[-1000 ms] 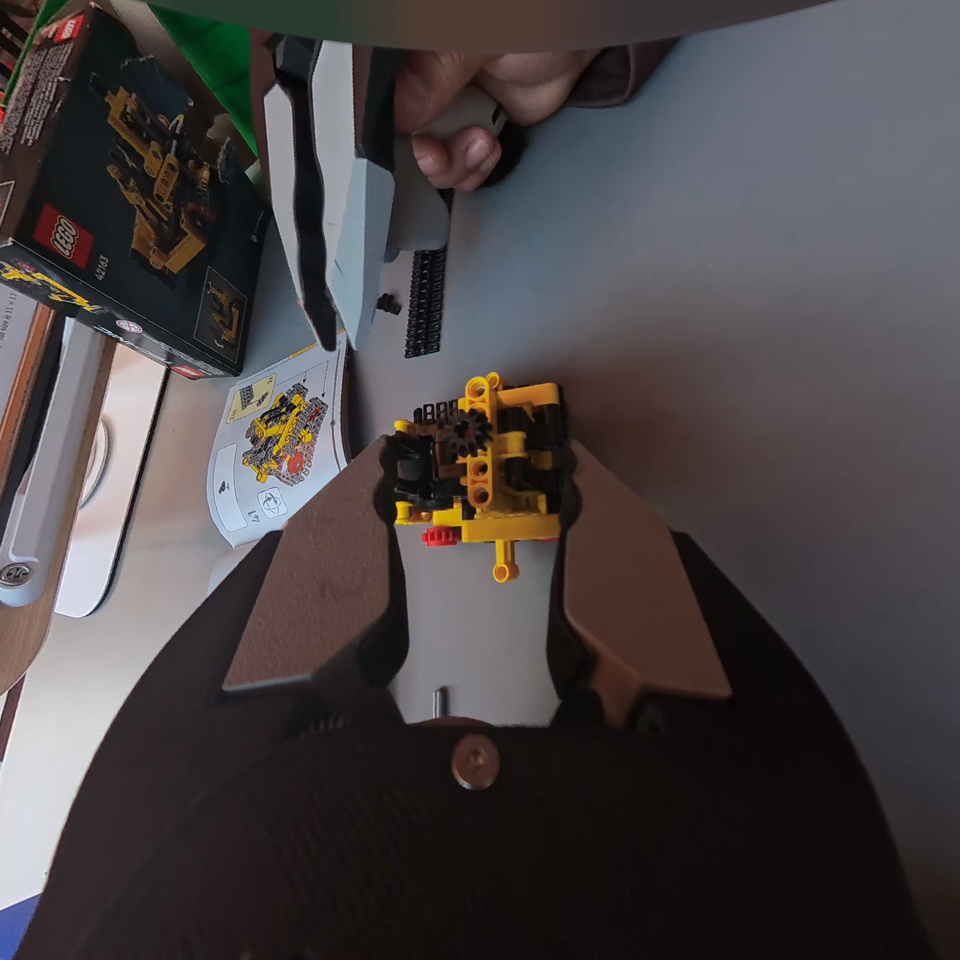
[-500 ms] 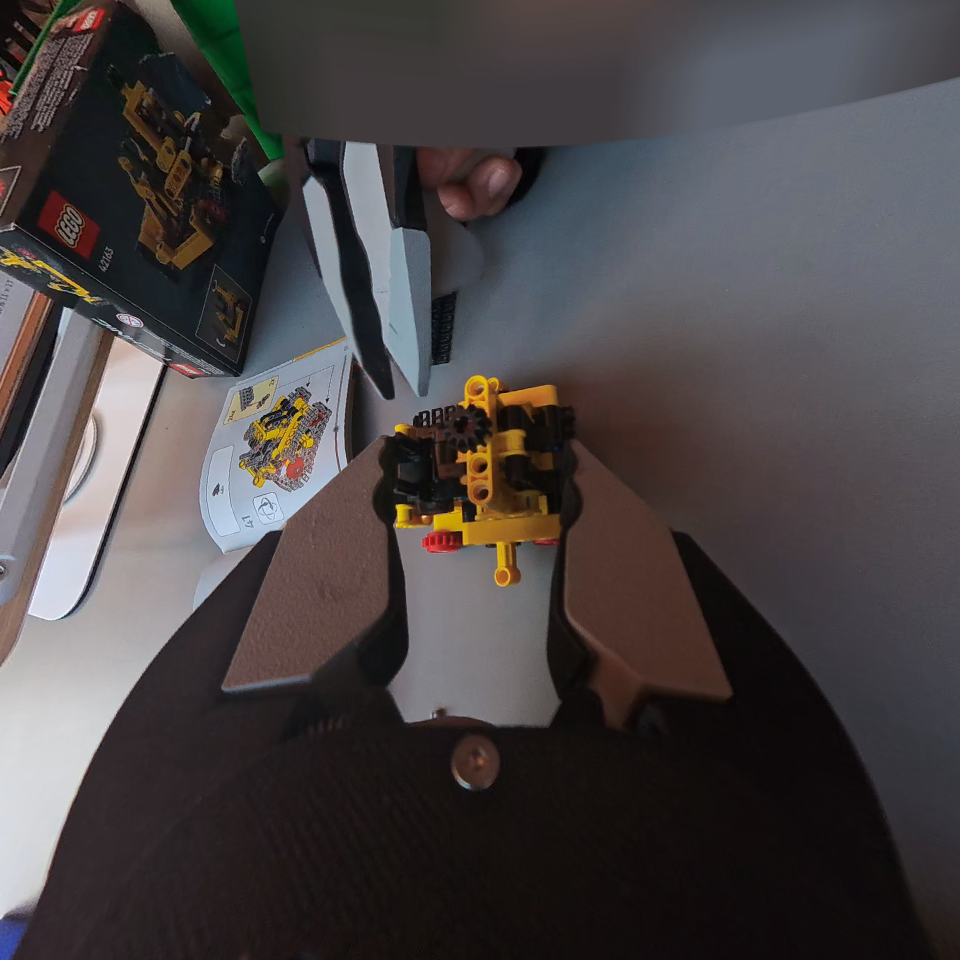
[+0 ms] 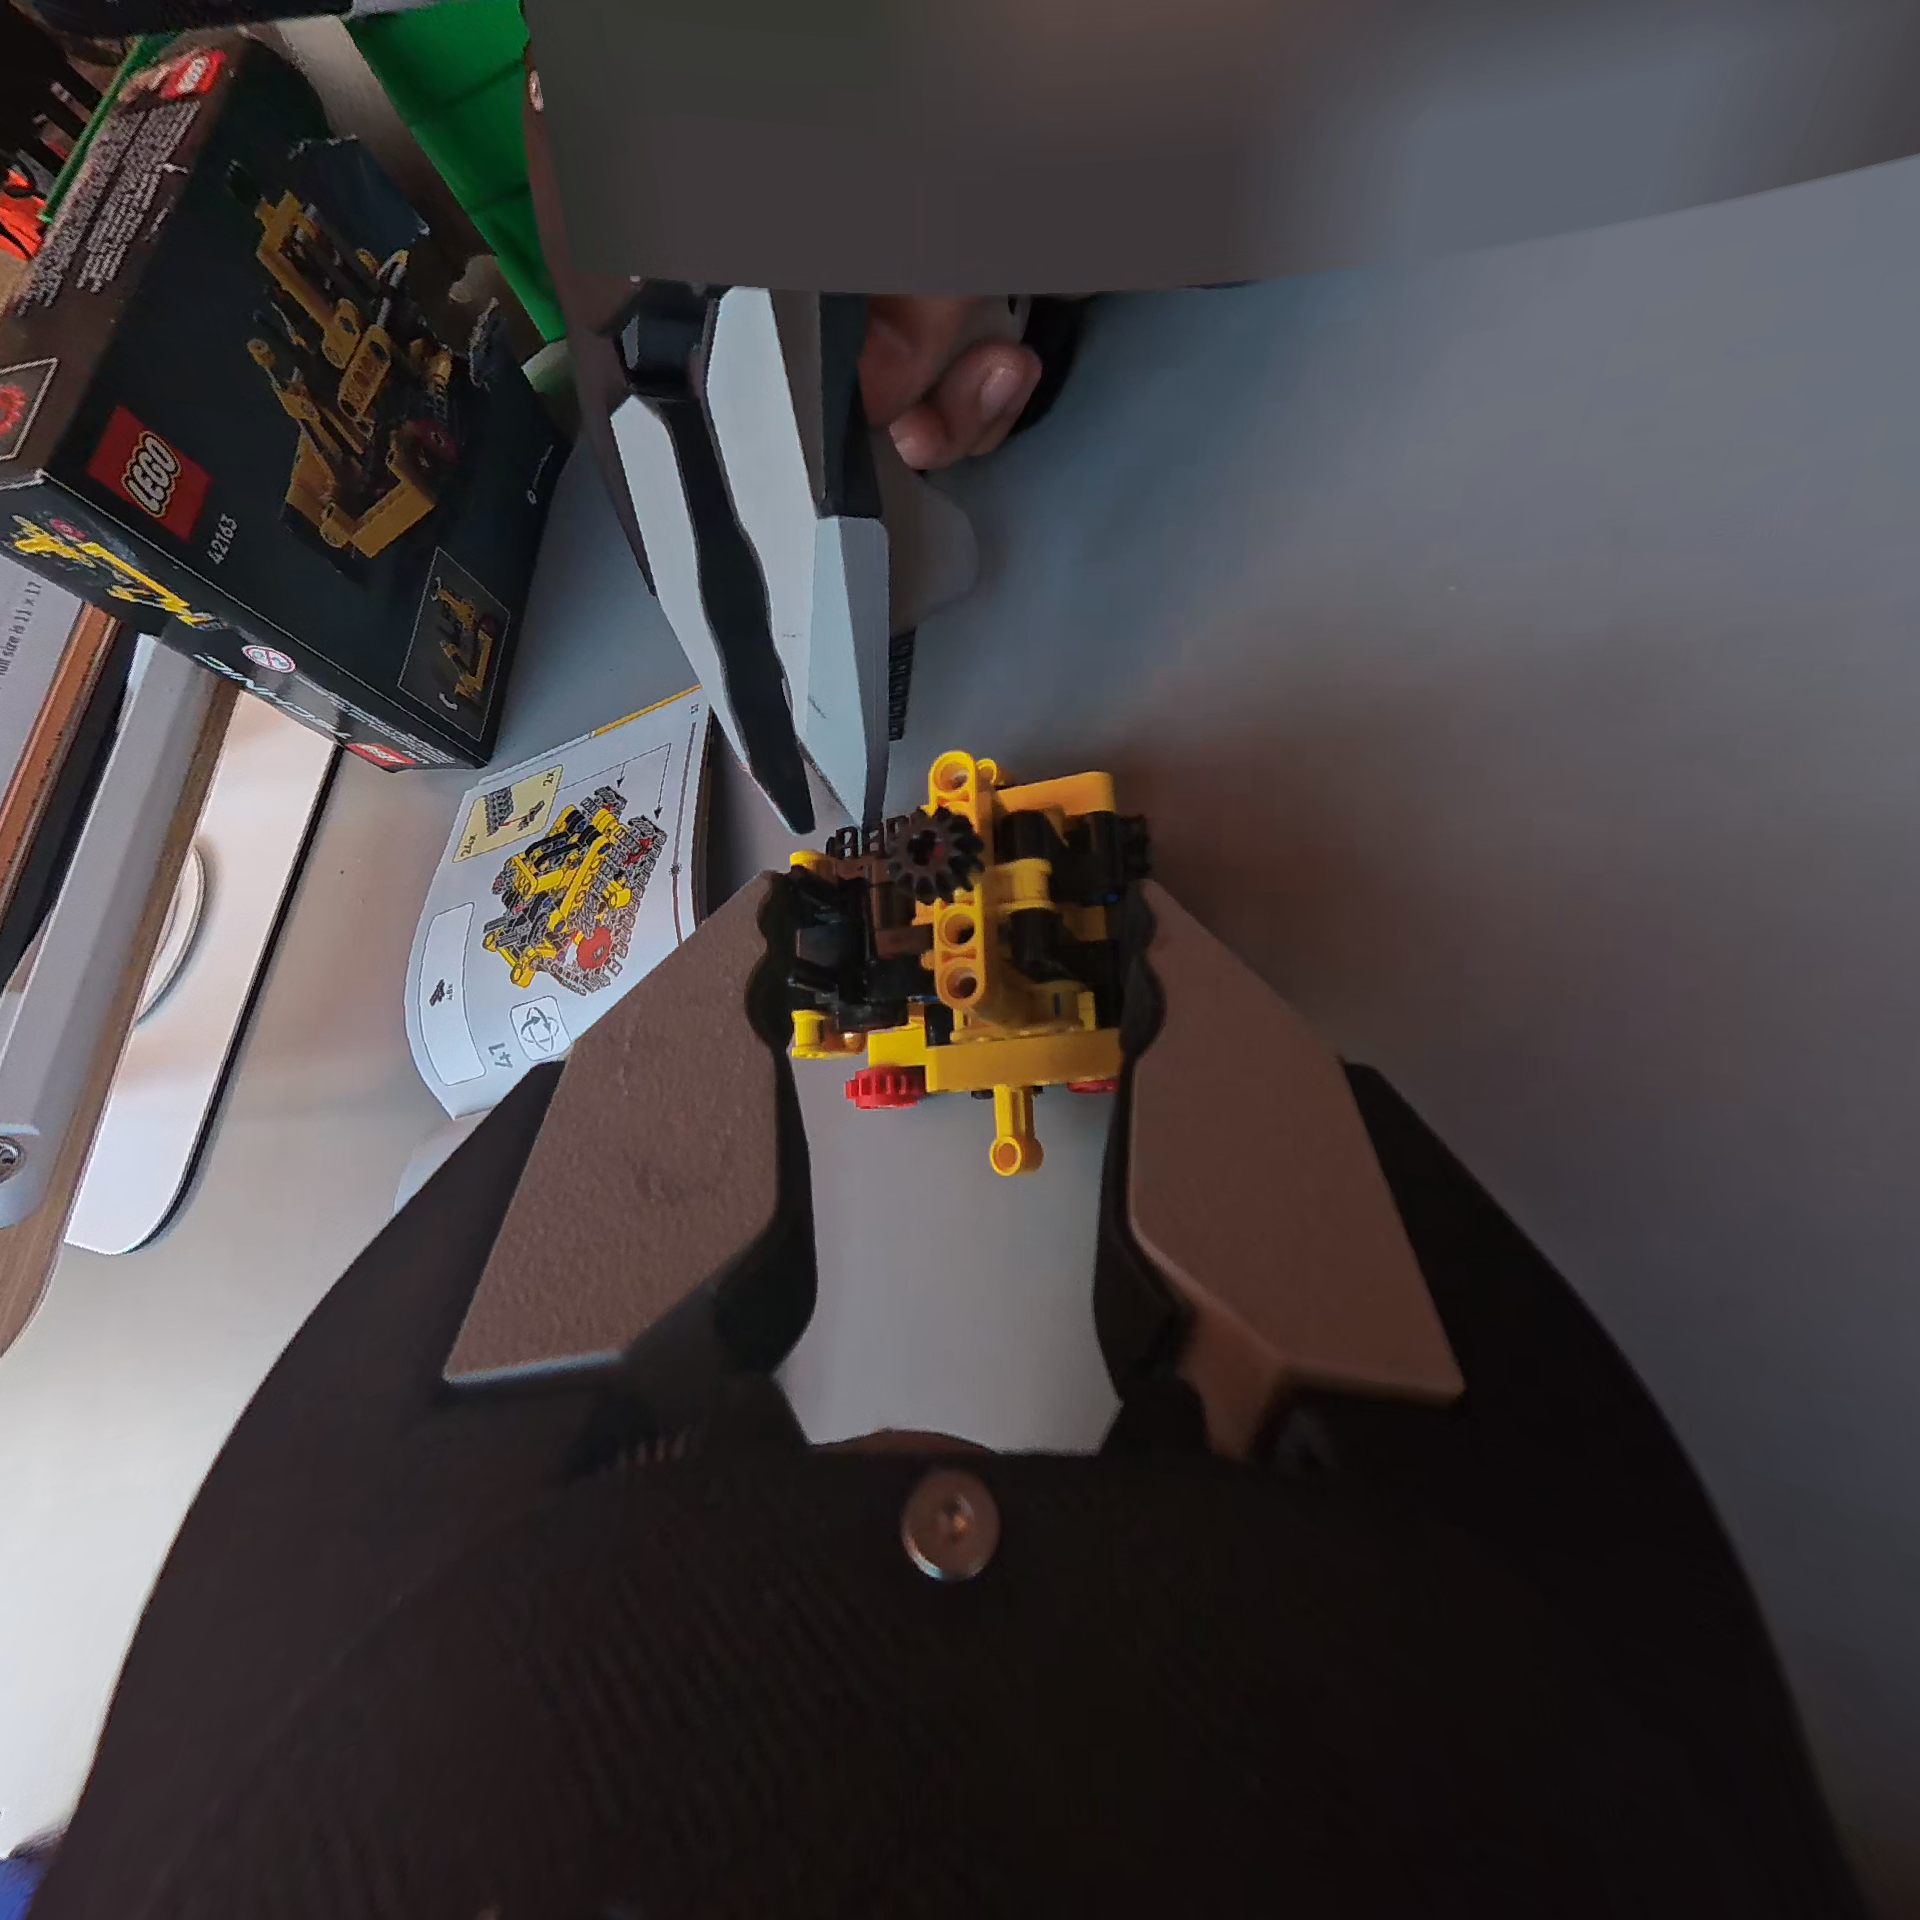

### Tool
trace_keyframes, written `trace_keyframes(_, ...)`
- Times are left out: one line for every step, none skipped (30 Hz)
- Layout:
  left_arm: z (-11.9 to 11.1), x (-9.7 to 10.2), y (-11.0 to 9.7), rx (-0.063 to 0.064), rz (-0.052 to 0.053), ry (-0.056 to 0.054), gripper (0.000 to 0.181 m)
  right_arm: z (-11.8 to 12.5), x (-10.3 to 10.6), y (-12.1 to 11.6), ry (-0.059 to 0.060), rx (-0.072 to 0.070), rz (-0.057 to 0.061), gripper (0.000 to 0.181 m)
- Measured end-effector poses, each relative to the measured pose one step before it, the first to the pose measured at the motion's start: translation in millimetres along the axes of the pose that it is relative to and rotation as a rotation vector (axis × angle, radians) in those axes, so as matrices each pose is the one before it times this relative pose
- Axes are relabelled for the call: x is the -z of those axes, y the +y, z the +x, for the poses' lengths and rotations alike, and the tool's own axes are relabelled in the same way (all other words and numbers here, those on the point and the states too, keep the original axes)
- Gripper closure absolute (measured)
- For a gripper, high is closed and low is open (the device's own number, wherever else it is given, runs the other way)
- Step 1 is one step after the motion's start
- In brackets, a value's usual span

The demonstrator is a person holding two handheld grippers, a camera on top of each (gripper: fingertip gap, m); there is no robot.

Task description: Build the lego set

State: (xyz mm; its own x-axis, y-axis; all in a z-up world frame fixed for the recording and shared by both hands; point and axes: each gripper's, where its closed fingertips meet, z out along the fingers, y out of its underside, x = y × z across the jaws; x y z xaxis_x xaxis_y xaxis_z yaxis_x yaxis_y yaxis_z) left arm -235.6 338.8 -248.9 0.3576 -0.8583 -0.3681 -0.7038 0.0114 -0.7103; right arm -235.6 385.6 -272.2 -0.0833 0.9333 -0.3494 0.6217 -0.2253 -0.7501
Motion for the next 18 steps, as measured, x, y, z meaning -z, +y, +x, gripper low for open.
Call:
trace_keyframes(-0.04, 0.11, 0.06, -0.0002, 0.0011, 0.0006, 0.121, 0.25, -0.52, -0.53, -0.0048, -0.0024, -0.0012, 0.16)
trace_keyframes(0.02, -0.02, -0.01, -0.0004, 0.001, -0.0003, 0.121, -0.22, -0.61, -0.37, -0.0078, -0.0025, -0.0021, 0.161)
trace_keyframes(0.01, 0.15, 0.04, -0.0008, 0.0002, -0.0005, 0.121, -1.06, -0.79, -0.05, -0.0125, -0.0036, -0.0039, 0.162)
trace_keyframes(0.14, 0.03, -0.15, -0.0022, 0.0001, -0.0002, 0.121, -2.14, -0.71, -0.14, -0.02, -0.0027, -0.0019, 0.161)
trace_keyframes(0.07, 0.04, -0.07, -0.0031, -0.001, -0.0006, 0.12, -2.83, -0.53, 0.33, -0.0223, -0.0024, -0.0037, 0.161)
trace_keyframes(0.15, 0.07, -0.03, -0.004, -0.0009, -0.001, 0.121, -2.18, -0.24, 0.28, -0.0175, -0.0049, -0.0014, 0.16)
trace_keyframes(0.14, 0.08, -0.08, -0.0035, 0.0, -0.0011, 0.121, -1.34, 0.05, -0.17, -0.0131, -0.0081, 0.0015, 0.159)
trace_keyframes(0.05, 0.13, -0.06, -0.0017, 0.0004, -0.0006, 0.121, 0.01, 0.52, -0.4, -0.0069, -0.0106, 0.0036, 0.159)
trace_keyframes(0.05, 0.02, -0.06, -0.0005, 0.0004, 0.0, 0.121, 1.84, 1.39, -1.61, 0.0029, -0.0148, 0.0127, 0.156)
trace_keyframes(0.08, 0.05, -0.05, -0.0001, 0.0008, 0.0003, 0.121, 1.98, 2.51, -3.33, 0.0017, -0.0172, 0.0258, 0.155)
trace_keyframes(0.06, 0.03, 0.05, -0.0001, 0.0011, 0.0001, 0.121, 1.92, 3.37, -4.29, -0.0024, -0.0213, 0.0322, 0.155)
trace_keyframes(0.11, 0.11, -0.05, -0.0003, 0.0008, 0.0, 0.121, 1.74, 3.63, -4.51, -0.0074, -0.024, 0.0327, 0.153)
trace_keyframes(0.0, 0.08, 0.11, 0.0001, -0.0003, 0.0002, 0.121, 1.75, 2.91, -3.81, -0.0103, -0.0266, 0.0261, 0.149)
trace_keyframes(0.04, -0.01, -0.02, 0.0001, 0.0002, 0.0002, 0.121, 1.25, 1.46, -2.24, -0.0124, -0.0261, 0.0114, 0.146)
trace_keyframes(-0.04, 0.0, 0.01, -0.0007, -0.0001, 0.0, 0.121, 0.78, 0.05, -0.78, -0.0103, -0.018, -0.0016, 0.145)
trace_keyframes(0.04, -0.08, -0.05, -0.0007, -0.0006, 0.0002, 0.121, -0.23, -0.98, 0.51, -0.0074, -0.0042, -0.0108, 0.144)
trace_keyframes(0.11, 0.02, -0.08, -0.0015, -0.0005, -0.0002, 0.121, -0.74, -1.92, 1.43, -0.0022, 0.0058, -0.016, 0.142)
trace_keyframes(0.07, 0.06, 0.05, -0.0019, -0.0004, -0.0009, 0.121, -1.0, -2.82, 2.99, -0.0012, 0.007, -0.024, 0.141)
